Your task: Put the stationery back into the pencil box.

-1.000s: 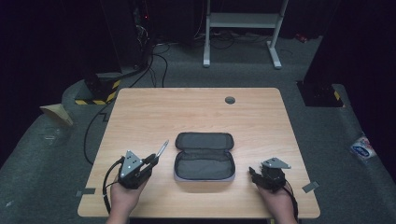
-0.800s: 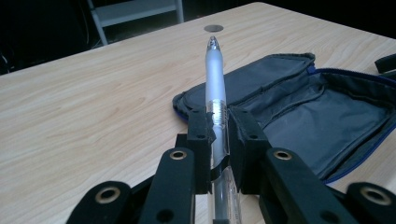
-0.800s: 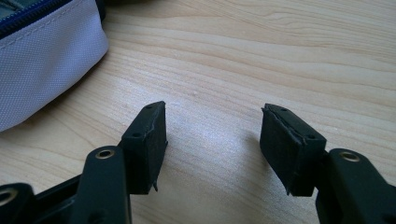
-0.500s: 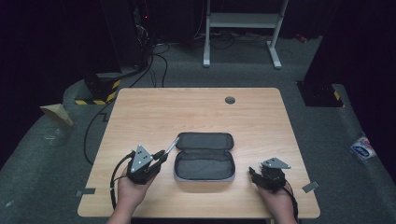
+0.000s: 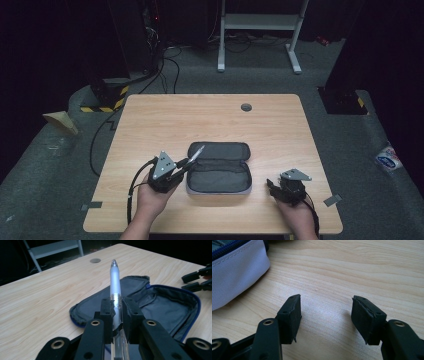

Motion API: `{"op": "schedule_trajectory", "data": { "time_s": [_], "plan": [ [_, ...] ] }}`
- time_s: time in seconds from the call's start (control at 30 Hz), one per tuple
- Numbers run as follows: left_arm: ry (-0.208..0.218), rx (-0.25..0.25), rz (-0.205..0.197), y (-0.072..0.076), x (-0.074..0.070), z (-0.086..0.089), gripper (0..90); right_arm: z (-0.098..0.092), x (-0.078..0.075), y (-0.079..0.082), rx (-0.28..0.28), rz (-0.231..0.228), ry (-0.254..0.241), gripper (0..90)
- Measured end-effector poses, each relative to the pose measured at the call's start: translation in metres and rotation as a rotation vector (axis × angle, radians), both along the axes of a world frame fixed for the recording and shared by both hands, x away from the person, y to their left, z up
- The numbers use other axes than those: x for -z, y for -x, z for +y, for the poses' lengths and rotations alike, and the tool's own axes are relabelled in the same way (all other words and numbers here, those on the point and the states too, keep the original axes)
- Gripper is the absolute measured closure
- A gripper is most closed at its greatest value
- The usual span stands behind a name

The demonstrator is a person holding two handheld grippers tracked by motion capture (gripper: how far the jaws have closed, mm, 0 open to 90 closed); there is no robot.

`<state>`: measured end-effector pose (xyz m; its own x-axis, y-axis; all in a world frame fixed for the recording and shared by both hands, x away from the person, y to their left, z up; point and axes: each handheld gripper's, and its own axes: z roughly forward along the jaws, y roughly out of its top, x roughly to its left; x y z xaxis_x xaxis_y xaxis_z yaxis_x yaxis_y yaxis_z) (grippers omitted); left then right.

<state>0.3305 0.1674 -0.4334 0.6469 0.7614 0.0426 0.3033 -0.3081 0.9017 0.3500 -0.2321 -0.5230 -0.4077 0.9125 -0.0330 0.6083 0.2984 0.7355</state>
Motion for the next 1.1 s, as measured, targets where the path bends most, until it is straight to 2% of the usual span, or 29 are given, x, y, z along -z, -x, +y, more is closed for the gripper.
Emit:
{"op": "schedule_trajectory", "data": {
  "time_s": [0.07, 0.3, 0.47, 0.7, 0.8, 1.1],
  "plan": [
    [0.013, 0.014, 0.004, -0.002, -0.001, -0.004, 79.2, 0.0, 0.0, 0.0, -0.001, 0.001, 0.003, 40.5],
    [0.004, 0.047, 0.012, -0.009, 0.001, -0.015, 79.2, 0.0, 0.0, 0.0, -0.003, 0.0, 0.004, 40.5],
    [0.009, 0.109, 0.039, -0.015, 0.006, -0.029, 79.1, 0.001, 0.0, 0.001, -0.001, 0.0, 0.006, 40.5],
    [-0.009, 0.157, 0.06, -0.022, 0.013, -0.049, 79.1, 0.001, 0.0, 0.001, -0.004, -0.006, 0.013, 40.5],
    [-0.014, 0.162, 0.062, -0.024, 0.013, -0.052, 79.1, 0.001, 0.0, 0.002, -0.002, -0.003, 0.012, 40.5],
    [0.012, 0.232, 0.097, -0.031, 0.017, -0.066, 79.1, 0.001, 0.0, 0.002, -0.004, -0.006, 0.014, 40.5]
  ]
}}
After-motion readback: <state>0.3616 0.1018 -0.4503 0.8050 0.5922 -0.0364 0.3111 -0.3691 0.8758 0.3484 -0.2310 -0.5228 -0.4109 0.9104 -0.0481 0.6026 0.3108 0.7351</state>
